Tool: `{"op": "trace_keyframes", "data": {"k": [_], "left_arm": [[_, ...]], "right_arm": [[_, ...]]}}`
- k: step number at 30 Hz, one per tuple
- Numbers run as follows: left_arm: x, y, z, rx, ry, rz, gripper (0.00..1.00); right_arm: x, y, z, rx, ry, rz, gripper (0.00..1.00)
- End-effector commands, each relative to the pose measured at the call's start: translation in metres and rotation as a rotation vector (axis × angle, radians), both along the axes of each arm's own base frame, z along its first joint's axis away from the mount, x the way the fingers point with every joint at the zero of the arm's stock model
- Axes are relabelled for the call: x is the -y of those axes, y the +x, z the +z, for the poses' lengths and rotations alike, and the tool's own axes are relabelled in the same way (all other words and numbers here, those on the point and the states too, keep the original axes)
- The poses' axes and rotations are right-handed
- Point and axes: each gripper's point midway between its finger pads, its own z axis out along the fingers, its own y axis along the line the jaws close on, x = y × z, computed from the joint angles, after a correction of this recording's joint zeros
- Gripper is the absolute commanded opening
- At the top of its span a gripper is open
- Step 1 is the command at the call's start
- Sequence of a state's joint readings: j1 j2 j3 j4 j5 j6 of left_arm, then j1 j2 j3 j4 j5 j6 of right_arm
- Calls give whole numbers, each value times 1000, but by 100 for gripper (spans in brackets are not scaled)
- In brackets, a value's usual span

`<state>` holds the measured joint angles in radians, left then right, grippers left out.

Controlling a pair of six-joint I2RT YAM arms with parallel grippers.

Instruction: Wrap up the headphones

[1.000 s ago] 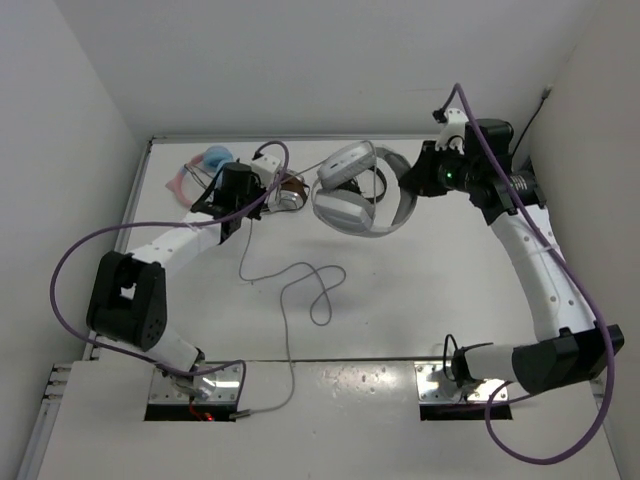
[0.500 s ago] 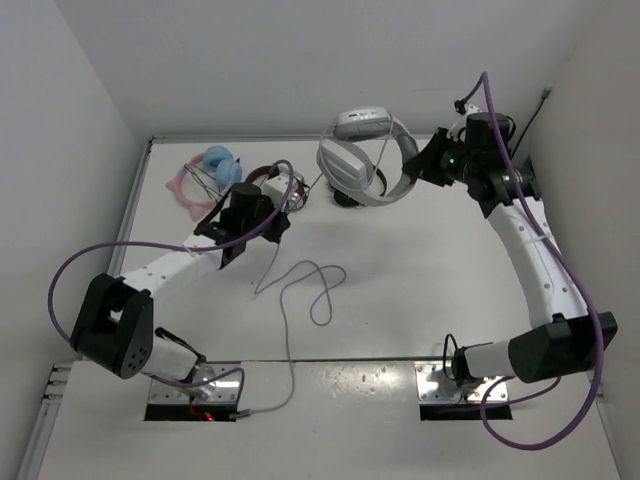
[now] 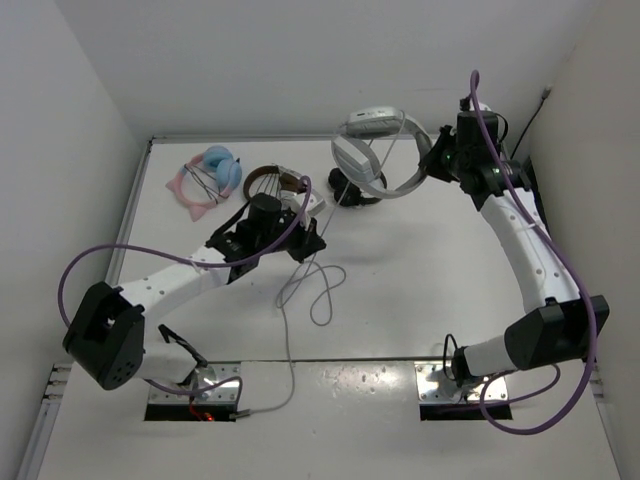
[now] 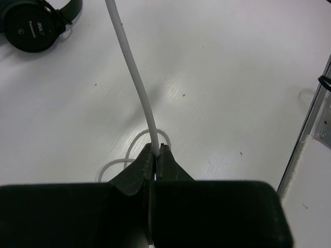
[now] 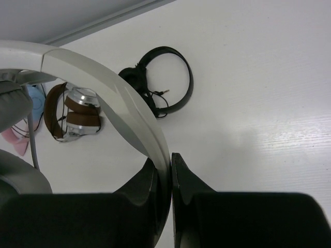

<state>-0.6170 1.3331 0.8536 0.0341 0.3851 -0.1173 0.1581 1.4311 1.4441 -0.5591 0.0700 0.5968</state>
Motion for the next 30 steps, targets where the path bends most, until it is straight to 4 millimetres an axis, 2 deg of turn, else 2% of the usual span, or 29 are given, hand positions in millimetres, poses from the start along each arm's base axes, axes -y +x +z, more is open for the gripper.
{"op": "trace_keyframes", "data": {"k": [1, 4, 5, 8, 9, 10, 11, 12, 13, 17, 18, 20, 21, 23, 24, 25, 30], "left_arm": [[7, -7, -13, -26, -15, -28, 0], [11, -4, -26, -12, -30, -36, 0], [12, -9, -44, -44, -18, -55, 2], [27, -9, -55, -71, -36, -107, 7], [30, -7, -72, -121, -18, -111, 10], [35, -5, -75, -133, -26, -120, 13], [44, 0, -67, -128, -53, -143, 19], [50, 1, -67, -129, -52, -152, 21], [52, 3, -67, -128, -53, -153, 22], [52, 6, -61, -82, -40, -172, 26], [51, 3, -64, -87, -30, -186, 28], [46, -1, -54, -45, -19, -203, 29], [40, -9, -61, -48, -4, -209, 31], [30, -14, -60, -22, 4, -211, 36], [24, -23, -60, -9, 11, -228, 38], [21, -26, -60, -4, 18, -233, 38], [23, -48, -56, 30, 19, -293, 39]], "right_arm": [[6, 27, 58, 211, 57, -54, 0], [7, 25, 72, 242, 62, -53, 0], [7, 23, 76, 251, 64, -53, 0], [9, 20, 89, 275, 56, -58, 0], [11, 20, 92, 280, 43, -61, 0], [16, 18, 96, 291, 43, -71, 0], [16, 18, 101, 300, 45, -71, 0], [16, 15, 104, 310, 36, -66, 0], [19, 13, 113, 330, 35, -76, 0], [28, 8, 126, 363, 19, -89, 0], [34, 6, 130, 373, 17, -102, 0], [43, 3, 131, 374, 1, -122, 0], [48, 3, 131, 374, -1, -134, 0], [55, -4, 137, 384, 0, -144, 0], [55, -4, 130, 363, -2, -144, 0], [55, -8, 134, 375, -10, -141, 0], [70, -13, 138, 386, -15, -176, 0]]}}
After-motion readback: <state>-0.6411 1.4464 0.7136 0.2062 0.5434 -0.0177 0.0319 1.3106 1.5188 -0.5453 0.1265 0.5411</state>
